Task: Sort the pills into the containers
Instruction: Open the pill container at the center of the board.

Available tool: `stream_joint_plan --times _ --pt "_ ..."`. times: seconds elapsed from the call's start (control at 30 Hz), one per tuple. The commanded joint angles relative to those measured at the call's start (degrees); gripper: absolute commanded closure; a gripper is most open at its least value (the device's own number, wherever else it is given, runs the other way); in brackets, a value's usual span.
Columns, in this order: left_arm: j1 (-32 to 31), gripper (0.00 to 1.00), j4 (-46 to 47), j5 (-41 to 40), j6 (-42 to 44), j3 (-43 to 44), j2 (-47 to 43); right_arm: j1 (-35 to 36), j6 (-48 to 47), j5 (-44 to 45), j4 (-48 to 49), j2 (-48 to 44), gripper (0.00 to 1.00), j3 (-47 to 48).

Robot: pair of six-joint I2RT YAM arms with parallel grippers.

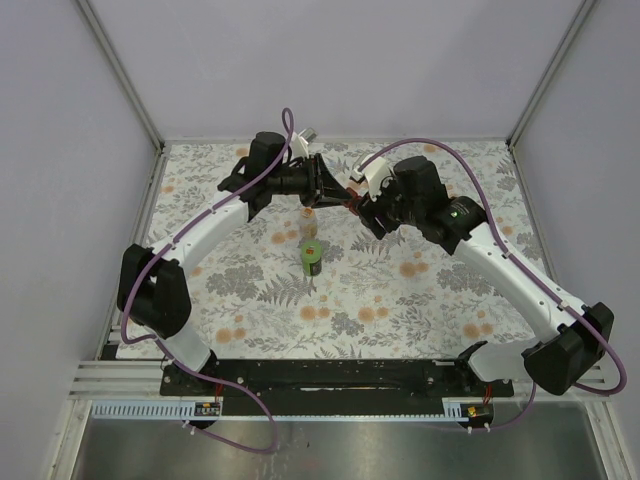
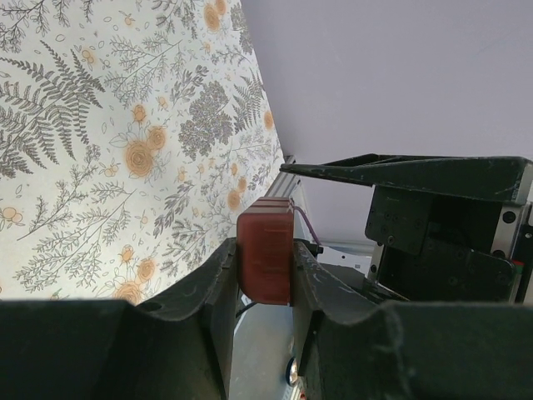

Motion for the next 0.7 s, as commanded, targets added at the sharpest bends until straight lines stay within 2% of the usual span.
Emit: stream_joint_plan --times 0.0,0.67 --pt "-0.35 1.0 3.1 0.65 -0.66 -0.13 -1.66 0.53 0.14 -0.31 1.81 0.02 0.35 2.3" --pt "-0.35 1.0 0.46 -0.67 5.76 0.13 -1.75 0.35 0.05 -3.82 -2.5 0.19 0.41 4.24"
